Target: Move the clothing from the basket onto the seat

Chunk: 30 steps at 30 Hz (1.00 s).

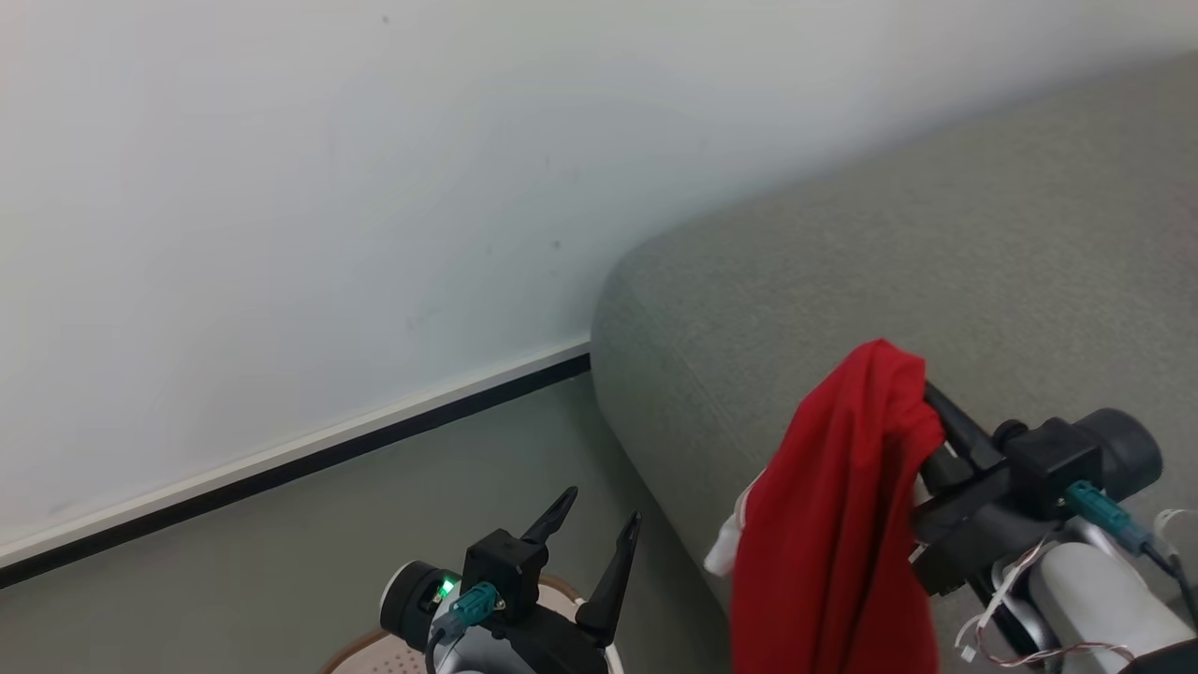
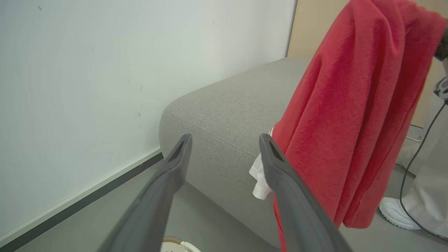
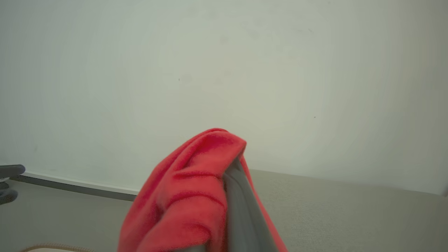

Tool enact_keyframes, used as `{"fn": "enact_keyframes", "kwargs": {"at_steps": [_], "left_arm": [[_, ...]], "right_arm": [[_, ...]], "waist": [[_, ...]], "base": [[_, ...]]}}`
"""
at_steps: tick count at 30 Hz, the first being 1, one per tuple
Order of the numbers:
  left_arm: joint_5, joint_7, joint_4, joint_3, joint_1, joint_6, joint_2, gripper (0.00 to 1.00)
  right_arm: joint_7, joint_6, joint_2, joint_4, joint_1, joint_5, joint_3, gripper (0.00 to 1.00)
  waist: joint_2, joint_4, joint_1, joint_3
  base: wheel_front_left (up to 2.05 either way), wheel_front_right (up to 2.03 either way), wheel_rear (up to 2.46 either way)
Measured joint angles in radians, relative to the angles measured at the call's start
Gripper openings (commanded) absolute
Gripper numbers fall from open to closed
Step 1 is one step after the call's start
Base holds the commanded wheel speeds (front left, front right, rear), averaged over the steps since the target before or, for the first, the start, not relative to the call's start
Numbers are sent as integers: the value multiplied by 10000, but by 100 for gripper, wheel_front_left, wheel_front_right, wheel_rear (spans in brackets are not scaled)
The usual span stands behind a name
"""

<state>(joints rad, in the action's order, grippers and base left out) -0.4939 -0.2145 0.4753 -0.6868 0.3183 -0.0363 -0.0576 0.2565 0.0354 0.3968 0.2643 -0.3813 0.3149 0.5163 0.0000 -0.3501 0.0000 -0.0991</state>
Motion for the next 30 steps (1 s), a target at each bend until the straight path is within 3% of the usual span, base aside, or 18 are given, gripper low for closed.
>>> {"fn": "enact_keyframes", "kwargs": {"at_steps": [8, 15, 21, 30], "left_arm": [[128, -42, -148, -186, 7, -77, 21, 100], [316, -42, -395, -334, 84, -102, 15, 100], [723, 6, -890, -387, 371, -180, -134, 100], [1254, 245, -1701, -510, 922, -257, -573, 100]], "right_arm": [[-12, -2, 529, -443, -211, 15, -460, 0], [-190, 134, 706, -301, -752, 332, -892, 0], [-414, 368, 767, 286, -2313, 974, -1503, 0], [-897, 587, 1436, 1639, -5419, 1503, -2545, 0]], "waist": [[0, -542, 0, 420], [0, -586, 1, 959], [1, -360, 1, 1511], [1, 278, 2, 2504]], "base": [[0, 0, 0], [0, 0, 0], [0, 0, 0], [0, 0, 0]]}}
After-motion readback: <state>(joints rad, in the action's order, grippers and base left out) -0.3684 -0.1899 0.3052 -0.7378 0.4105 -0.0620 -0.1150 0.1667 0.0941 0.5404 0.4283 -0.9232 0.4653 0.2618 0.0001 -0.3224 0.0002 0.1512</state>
